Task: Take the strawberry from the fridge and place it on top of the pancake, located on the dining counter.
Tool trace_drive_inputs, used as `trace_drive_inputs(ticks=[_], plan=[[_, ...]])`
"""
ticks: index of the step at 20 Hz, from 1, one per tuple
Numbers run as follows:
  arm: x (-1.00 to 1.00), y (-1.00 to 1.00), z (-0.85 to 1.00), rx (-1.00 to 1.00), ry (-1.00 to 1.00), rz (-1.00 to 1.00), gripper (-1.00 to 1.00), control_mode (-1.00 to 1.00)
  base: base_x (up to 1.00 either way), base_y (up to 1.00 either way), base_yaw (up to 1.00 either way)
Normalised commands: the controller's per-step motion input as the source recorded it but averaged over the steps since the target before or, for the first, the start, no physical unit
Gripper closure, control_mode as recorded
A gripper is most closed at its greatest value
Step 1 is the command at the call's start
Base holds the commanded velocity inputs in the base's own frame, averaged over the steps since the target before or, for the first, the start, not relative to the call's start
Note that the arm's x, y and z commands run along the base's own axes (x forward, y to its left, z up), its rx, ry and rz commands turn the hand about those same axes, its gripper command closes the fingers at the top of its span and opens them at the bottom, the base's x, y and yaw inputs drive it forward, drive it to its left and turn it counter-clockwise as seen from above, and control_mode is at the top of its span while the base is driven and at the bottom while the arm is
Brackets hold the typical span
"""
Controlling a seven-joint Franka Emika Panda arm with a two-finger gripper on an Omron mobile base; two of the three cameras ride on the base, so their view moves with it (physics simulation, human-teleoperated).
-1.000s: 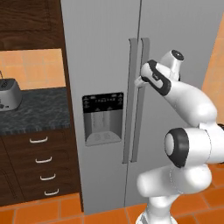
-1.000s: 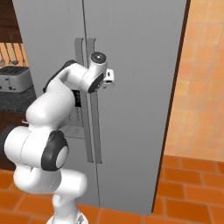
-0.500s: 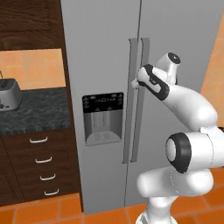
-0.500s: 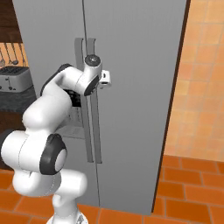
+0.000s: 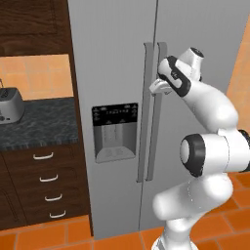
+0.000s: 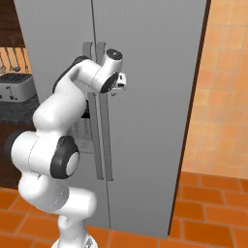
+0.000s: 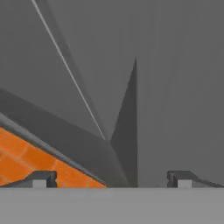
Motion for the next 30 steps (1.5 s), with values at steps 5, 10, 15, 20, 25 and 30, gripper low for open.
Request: trace_drive_inputs(ticks=[5,10,15,20,25,30], plan=[[0.01,0.11,-0.12,0.0,-0.62,0.05,-1.0,-1.0,0.0,0.0,0.0],[-0.01,0.53,-0.1,0.0,-0.41,0.0,-1.0,-1.0,0.0,0.0,0.0],[0.01,0.28,-0.02,0.0,-0.08,-0.14,-1.0,-1.0,0.0,0.0,0.0],[0.38,-0.15,-0.01,0.0,-0.06,0.0,-1.0,-1.0,0.0,0.0,0.0],[0.44,0.0,-0.24,0.05,-0.13,0.07,1.0,-1.0,0.0,0.0,0.0],[0.27,0.0,-0.04,0.01,0.0,0.06,1.0,-1.0,0.0,0.0,0.0]])
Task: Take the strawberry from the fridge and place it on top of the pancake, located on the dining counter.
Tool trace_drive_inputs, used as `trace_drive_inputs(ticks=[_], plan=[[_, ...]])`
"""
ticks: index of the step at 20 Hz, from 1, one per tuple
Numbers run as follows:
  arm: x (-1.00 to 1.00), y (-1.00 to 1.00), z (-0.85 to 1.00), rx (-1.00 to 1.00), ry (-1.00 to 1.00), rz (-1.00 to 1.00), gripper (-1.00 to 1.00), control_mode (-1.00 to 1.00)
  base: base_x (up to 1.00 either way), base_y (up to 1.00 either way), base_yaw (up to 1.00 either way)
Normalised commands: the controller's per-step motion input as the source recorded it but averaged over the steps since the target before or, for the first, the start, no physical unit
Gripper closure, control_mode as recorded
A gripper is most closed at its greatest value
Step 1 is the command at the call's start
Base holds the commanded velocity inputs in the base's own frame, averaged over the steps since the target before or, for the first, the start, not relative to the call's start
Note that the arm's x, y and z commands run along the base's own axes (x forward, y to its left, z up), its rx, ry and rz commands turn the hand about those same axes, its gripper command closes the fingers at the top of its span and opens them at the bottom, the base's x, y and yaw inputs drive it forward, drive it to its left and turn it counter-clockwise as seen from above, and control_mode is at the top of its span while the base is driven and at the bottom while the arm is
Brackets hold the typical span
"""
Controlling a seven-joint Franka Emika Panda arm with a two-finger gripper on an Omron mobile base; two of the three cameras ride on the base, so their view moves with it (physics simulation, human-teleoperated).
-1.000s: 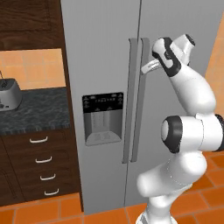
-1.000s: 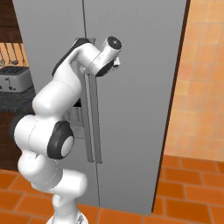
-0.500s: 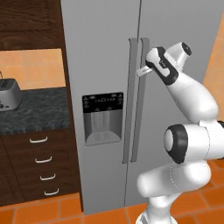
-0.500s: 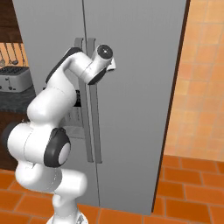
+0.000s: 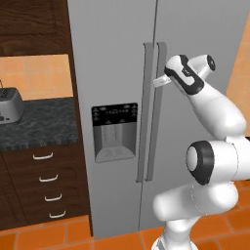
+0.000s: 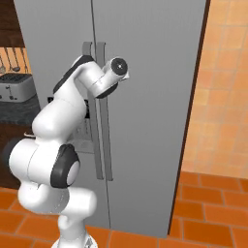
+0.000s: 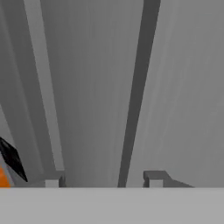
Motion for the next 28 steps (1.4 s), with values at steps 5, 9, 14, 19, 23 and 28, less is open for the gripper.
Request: trace_drive_inputs(ticks=[5,9,14,19,23,28], plan=[[-0.44,-0.27,0.0,0.0,0.0,-0.04,1.0,-1.0,0.0,0.0,0.0],[-1.0,-0.92,0.0,0.0,0.0,-0.01,1.0,-1.0,0.0,0.0,0.0],[-1.0,-1.0,0.0,0.0,0.0,0.0,1.0,-1.0,0.0,0.0,0.0],[-1.0,-1.0,-0.12,0.0,0.0,0.0,1.0,-1.0,0.0,0.0,0.0],[-0.84,-1.0,-0.15,0.04,0.0,0.0,1.0,-1.0,0.0,0.0,0.0],[-0.38,-0.98,-0.11,0.08,-0.08,0.0,1.0,-1.0,0.0,0.0,0.0]])
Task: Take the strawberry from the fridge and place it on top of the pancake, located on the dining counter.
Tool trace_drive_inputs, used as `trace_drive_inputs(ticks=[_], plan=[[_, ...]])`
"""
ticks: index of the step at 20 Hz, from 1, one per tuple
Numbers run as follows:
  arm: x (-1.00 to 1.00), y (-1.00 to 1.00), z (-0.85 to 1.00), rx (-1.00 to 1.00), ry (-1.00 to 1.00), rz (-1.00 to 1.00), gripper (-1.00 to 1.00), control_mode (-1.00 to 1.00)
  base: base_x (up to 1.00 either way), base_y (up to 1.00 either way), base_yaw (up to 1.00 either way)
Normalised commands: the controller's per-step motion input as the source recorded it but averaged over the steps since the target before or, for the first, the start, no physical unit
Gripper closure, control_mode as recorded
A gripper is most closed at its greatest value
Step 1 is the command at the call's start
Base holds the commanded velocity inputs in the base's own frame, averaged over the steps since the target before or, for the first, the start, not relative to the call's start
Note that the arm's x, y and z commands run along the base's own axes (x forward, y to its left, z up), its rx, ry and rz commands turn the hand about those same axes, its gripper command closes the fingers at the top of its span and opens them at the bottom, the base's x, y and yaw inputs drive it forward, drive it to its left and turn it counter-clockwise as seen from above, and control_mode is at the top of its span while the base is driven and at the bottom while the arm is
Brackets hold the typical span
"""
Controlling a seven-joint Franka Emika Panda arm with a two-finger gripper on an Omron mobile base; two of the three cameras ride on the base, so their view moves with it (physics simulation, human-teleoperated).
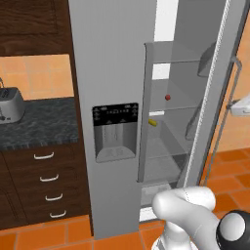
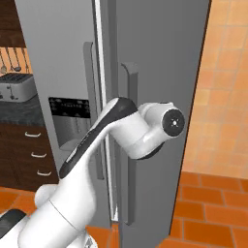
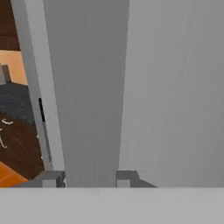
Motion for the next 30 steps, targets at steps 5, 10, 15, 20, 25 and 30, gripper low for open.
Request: trace_drive_inputs(ticks=[5,10,15,20,25,30], plan=[[-0.24,-0.86,0.0,0.11,-0.09,-0.01,-1.0,-1.0,0.0,0.0,0.0],[-0.36,-0.75,0.0,0.08,-0.03,-0.09,-1.0,-1.0,0.0,0.0,0.0],[-0.76,0.02,0.04,-0.02,0.0,-0.23,-1.0,-1.0,0.0,0.0,0.0],[-0.83,0.57,0.11,-0.15,0.05,-0.33,-1.0,-1.0,0.0,0.0,0.0],[-0.06,1.0,-0.31,-0.46,0.34,-0.28,-1.0,-1.0,0.0,0.0,0.0],[0.01,1.0,-0.45,-0.49,0.43,-0.27,-1.0,-1.0,0.0,0.0,0.0]])
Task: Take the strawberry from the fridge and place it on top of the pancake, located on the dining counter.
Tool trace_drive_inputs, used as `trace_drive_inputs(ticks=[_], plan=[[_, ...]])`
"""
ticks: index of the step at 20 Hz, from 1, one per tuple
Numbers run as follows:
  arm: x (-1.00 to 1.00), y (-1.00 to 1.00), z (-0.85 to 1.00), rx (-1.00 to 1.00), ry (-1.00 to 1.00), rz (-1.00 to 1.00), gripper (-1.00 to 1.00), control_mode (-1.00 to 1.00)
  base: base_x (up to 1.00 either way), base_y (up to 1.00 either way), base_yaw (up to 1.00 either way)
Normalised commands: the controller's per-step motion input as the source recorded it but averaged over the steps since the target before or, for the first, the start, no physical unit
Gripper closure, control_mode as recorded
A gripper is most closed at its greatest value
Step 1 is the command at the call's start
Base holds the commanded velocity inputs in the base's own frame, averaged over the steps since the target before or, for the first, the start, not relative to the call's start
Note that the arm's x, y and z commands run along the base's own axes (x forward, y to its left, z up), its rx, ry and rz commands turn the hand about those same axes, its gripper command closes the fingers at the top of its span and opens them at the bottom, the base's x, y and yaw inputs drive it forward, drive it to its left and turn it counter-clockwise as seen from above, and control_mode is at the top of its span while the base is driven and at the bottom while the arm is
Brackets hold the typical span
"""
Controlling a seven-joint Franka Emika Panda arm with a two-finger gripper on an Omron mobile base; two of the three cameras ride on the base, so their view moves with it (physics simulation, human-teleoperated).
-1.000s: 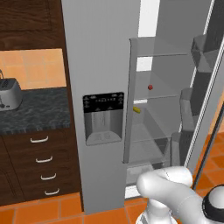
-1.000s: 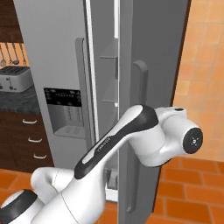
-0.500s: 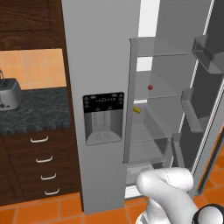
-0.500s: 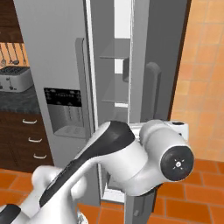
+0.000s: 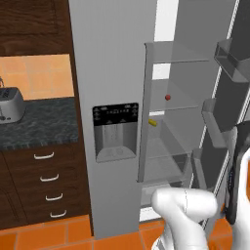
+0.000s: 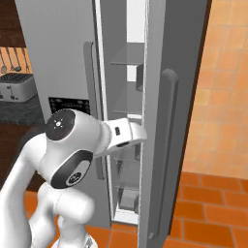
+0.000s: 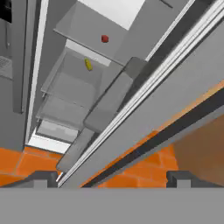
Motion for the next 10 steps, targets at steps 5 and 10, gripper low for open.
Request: trace_drive_inputs(ticks=[5,10], plan=[[0.53,0.89,-0.72,-0.53,0.41,-0.29,-1.0,-1.0,0.0,0.0,0.0],[1.0,0.21,-0.54,-0.45,0.45,-0.24,-1.0,-1.0,0.0,0.0,0.0]])
